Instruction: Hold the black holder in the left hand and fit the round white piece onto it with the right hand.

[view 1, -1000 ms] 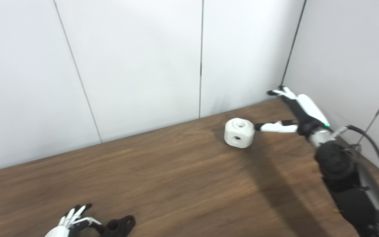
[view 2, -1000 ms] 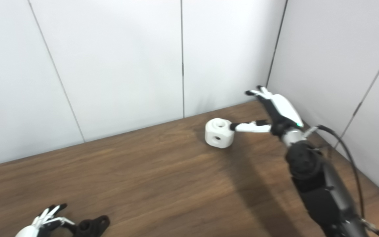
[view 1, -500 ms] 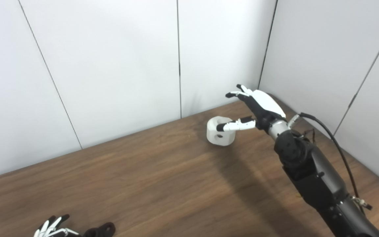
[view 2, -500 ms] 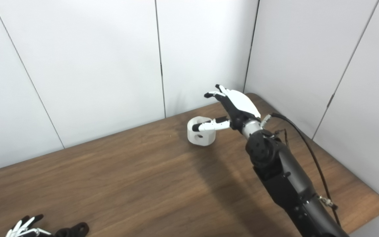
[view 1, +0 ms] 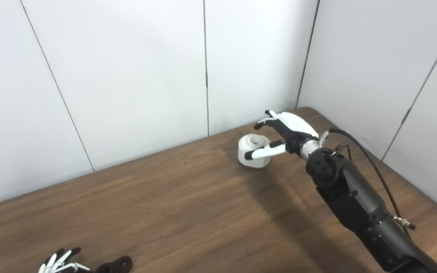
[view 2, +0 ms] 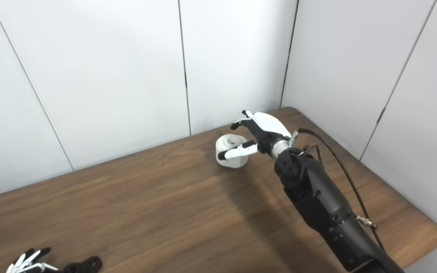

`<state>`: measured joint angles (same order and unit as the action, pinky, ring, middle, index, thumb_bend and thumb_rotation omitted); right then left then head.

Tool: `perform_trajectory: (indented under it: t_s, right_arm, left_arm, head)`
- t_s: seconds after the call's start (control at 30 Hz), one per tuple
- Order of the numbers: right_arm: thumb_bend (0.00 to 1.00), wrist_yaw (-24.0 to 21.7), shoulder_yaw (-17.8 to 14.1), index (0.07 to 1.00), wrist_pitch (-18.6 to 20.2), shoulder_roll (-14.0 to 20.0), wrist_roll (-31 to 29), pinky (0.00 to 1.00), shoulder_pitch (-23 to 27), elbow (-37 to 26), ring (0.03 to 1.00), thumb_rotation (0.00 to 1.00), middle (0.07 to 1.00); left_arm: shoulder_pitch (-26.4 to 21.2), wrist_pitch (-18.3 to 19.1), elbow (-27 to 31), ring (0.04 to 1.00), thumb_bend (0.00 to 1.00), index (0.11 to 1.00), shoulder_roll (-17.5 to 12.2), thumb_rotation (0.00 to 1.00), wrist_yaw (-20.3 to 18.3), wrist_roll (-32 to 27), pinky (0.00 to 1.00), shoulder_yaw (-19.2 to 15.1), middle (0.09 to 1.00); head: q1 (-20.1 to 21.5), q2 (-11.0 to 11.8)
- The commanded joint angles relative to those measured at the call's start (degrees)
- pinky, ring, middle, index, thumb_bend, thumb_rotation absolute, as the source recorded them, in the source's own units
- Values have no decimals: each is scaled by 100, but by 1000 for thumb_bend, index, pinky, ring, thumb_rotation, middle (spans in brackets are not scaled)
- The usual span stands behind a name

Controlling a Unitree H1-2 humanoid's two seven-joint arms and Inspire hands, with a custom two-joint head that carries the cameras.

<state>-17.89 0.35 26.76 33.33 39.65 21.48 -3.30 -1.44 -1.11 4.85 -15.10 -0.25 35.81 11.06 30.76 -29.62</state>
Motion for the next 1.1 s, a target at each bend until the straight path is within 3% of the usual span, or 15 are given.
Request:
perform_trajectory:
  t_s: [0.0, 0.17, 0.53, 0.87, 1.07]
  right_arm:
    - [1000, 63, 18, 794, 3, 241, 165, 931, 292, -9, 1000, 573, 1000]
    - [1000, 30, 165, 831, 11, 325, 640, 942, 340, 129, 1000, 612, 1000]
    - [1000, -365, -72, 922, 15, 158, 1115, 983, 436, 22, 1000, 596, 1000]
    - [1000, -698, -157, 906, 15, 59, 1593, 973, 586, 237, 1000, 599, 1000]
    - [1000, -469, -40, 840, -3, 88, 1390, 961, 661, 698, 1000, 623, 1000]
  left_arm:
    - [-43, 0, 19, 978, 518, 481, -103, 37, 46, 79, 1000, -62, 888]
    - [-45, -30, -19, 981, 518, 481, -106, 37, 57, 70, 1000, -59, 890]
    - [-49, -97, -77, 982, 519, 481, -81, 37, 96, 58, 1000, -64, 890]
    - [-48, -56, -67, 984, 519, 481, -41, 37, 85, 51, 1000, -75, 887]
    - [-40, -33, -58, 984, 518, 481, -36, 38, 77, 65, 1000, -75, 888]
  head:
    - [6, 2]
    - [4, 30]
    - [-5, 92]
    - [-18, 125]
    - [-23, 126]
